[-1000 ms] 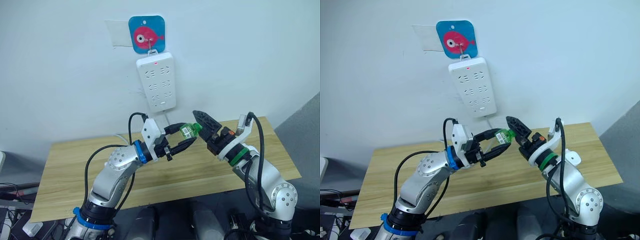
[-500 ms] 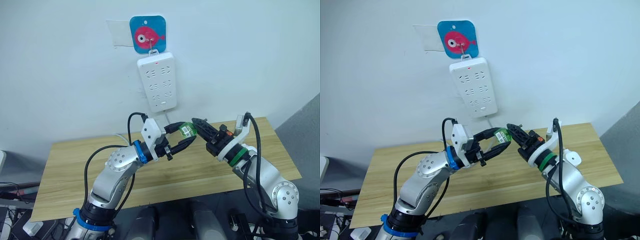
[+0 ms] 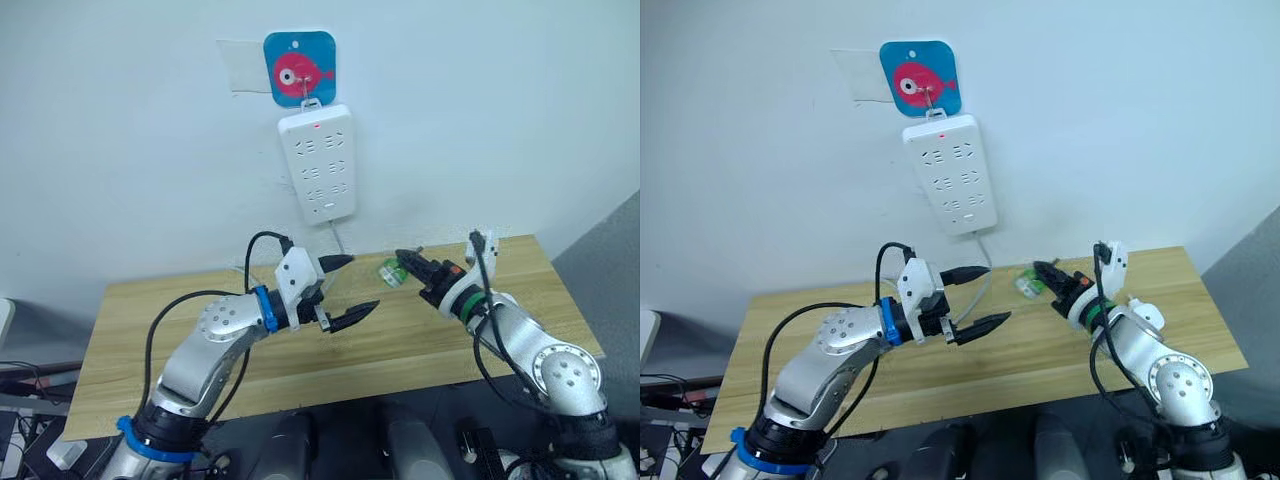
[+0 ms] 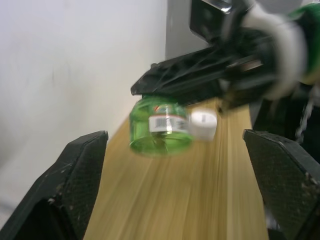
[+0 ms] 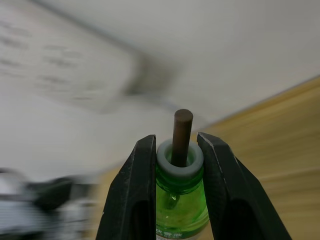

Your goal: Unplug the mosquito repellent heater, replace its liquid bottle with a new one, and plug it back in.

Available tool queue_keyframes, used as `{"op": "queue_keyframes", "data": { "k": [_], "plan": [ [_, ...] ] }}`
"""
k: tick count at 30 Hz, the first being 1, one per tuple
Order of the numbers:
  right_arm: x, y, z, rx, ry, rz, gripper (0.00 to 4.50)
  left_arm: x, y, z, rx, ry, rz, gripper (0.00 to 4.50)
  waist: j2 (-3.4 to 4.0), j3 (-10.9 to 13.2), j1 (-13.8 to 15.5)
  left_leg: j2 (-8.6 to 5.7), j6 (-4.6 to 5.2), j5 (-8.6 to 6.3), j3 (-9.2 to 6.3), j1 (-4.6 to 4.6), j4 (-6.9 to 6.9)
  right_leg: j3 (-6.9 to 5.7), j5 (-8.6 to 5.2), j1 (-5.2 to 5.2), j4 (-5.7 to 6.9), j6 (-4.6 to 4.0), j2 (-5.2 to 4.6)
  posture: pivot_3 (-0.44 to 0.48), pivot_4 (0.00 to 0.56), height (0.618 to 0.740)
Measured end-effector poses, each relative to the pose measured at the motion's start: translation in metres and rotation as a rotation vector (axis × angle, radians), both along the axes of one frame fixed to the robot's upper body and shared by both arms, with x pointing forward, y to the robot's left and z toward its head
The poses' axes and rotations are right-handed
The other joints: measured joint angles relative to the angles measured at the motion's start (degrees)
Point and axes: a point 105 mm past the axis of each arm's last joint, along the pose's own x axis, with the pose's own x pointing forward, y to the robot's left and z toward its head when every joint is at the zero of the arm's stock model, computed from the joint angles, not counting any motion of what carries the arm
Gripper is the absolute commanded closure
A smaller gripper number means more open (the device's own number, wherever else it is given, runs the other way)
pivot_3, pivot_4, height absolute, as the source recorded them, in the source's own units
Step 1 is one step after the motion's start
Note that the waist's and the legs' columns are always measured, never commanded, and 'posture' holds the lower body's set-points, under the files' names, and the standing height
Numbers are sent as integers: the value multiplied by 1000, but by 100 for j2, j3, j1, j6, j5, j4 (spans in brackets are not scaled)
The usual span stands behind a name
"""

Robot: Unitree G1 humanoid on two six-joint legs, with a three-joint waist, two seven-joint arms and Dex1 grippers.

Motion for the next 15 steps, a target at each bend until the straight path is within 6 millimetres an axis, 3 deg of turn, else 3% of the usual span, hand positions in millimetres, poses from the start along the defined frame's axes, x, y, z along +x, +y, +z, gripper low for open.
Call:
{"op": "queue_keyframes", "data": {
  "k": [3,6,15],
  "plan": [
    [17,-11,-27,-302,-105,-43,3653,-4,-4,-7,8,28,-11,0,-3,2,2,-1,0,0,1,-1,-4,1,0,-4,0,0,-3,27,260,740],
    [27,-18,-51,-471,-183,-55,3653,-10,-14,-15,3,62,-30,0,-6,5,37,-4,0,-1,-3,-1,-4,2,12,-4,1,-20,-8,40,258,740],
    [36,-25,-91,-585,-220,-54,3653,-9,-18,-17,4,55,-13,0,-9,8,141,-3,-2,1,-6,3,1,4,15,2,5,-24,-8,84,258,740]
  ]
}}
